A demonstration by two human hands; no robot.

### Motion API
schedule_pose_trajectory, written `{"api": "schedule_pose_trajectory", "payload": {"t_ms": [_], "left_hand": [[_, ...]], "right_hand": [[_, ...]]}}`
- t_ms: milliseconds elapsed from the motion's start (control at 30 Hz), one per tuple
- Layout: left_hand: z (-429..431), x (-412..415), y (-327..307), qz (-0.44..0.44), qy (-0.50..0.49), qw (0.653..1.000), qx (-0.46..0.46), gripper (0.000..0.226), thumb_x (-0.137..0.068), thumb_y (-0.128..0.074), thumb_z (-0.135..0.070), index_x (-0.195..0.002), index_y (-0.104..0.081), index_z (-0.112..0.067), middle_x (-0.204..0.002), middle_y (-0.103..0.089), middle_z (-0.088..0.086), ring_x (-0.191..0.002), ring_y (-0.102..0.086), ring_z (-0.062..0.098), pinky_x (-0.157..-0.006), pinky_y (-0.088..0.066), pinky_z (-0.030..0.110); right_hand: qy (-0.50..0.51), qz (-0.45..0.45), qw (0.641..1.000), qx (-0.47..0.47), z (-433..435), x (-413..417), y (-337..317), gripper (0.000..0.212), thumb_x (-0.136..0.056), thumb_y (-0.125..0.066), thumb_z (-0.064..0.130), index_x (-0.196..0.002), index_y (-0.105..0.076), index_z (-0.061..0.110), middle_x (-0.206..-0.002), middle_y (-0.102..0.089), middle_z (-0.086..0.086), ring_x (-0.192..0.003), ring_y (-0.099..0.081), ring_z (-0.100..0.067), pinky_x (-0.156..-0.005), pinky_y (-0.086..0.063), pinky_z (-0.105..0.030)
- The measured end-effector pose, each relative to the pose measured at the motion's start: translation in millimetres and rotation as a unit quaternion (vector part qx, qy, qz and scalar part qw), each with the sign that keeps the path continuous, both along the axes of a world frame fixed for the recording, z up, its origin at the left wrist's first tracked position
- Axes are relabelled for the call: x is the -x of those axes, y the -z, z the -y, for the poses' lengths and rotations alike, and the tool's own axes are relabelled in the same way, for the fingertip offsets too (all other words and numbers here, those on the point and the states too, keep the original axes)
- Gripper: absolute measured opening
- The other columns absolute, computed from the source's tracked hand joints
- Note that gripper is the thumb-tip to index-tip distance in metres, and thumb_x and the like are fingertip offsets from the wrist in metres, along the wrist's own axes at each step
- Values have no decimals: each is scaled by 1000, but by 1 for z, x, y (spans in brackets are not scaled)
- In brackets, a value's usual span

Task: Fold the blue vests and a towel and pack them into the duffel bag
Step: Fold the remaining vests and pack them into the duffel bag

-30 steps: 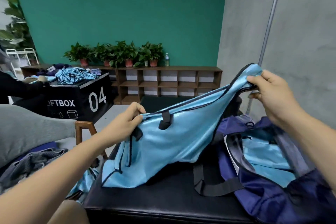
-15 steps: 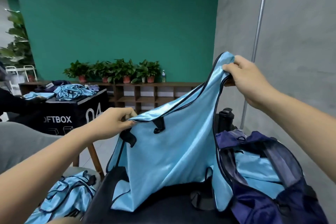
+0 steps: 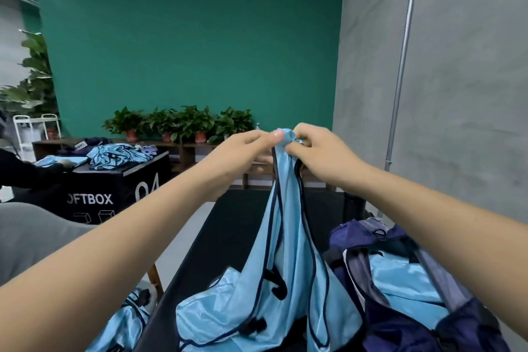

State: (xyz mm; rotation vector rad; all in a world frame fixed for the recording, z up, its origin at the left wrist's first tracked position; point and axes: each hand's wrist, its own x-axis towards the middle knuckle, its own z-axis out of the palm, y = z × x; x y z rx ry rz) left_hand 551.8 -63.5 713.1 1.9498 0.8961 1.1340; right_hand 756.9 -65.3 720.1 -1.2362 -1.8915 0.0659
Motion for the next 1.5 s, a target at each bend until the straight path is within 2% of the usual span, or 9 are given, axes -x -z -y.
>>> {"api": "schedule_pose_trajectory", "payload": {"t_ms": [100,233,433,700,900,1000,1100,1333,1500], "left_hand": [[-7,-8,-1,37,-21,998,-36,27,-101,-72,-44,-114,-77,-21,-114,-79,-5,-113,-72,15,-100,-55,37],[-12,-12,1,75,-43,994,-67,23,-97,-79,-27,-105,-73,-6,-91,-74,0,-75,-61,7,-72,-49,22],[-14,-8,2,82,-53,991,-91,25,-99,-77,-30,-95,-63,-9,-87,-69,1,-81,-59,15,-81,-47,38],[-15,13,1,77,-73,988,-109,27,-102,-73,-31,-98,-60,-7,-94,-71,6,-86,-65,16,-83,-49,37],[-11,26,-1,87,-95,985,-113,24,-100,-77,-28,-93,-62,-10,-88,-73,-1,-83,-67,14,-82,-52,36],[-6,30,-4,91,-103,984,-117,24,-99,-78,-27,-93,-63,-9,-88,-73,0,-81,-66,12,-81,-52,34],[-2,34,-9,104,-111,981,-121,25,-99,-78,-26,-95,-64,-6,-93,-74,11,-82,-66,13,-81,-51,34],[3,44,-26,123,-124,975,-136,26,-99,-78,-24,-98,-64,-3,-94,-74,13,-79,-67,10,-71,-51,22],[7,50,-28,137,-129,973,-136,26,-98,-79,-24,-99,-64,-2,-90,-73,7,-78,-67,10,-72,-53,23]], "right_hand": [[-19,10,1000,2,4,6,6,18,-99,-61,30,-86,-56,19,-70,-56,3,-62,-47,-15,-62,-41,-38],[-27,-1,1000,7,6,8,14,21,-100,-64,34,-86,-55,20,-67,-53,7,-60,-45,-12,-60,-39,-37],[-52,-6,994,99,13,9,58,37,-80,-77,29,-114,-65,35,-104,-76,14,-93,-73,-7,-86,-63,-40],[-25,43,973,224,19,-22,184,36,-74,-58,31,-108,-69,30,-95,-78,4,-83,-75,-20,-66,-62,-38],[20,64,968,241,17,-63,231,41,-71,-52,38,-107,-64,22,-95,-74,5,-86,-70,-15,-81,-60,-41],[55,82,969,226,19,-79,222,23,-72,-54,31,-94,-53,23,-91,-64,4,-86,-61,-18,-83,-54,-41],[74,107,967,219,26,-93,201,27,-75,-62,16,-87,-45,33,-94,-58,9,-85,-54,-5,-75,-43,-19],[124,141,956,225,27,-132,162,28,-83,-68,19,-76,-41,23,-71,-49,4,-63,-42,-6,-59,-33,-27],[117,123,957,235,22,-164,126,15,-76,-79,30,-78,-64,26,-79,-71,5,-73,-62,-10,-65,-45,-28]]}}
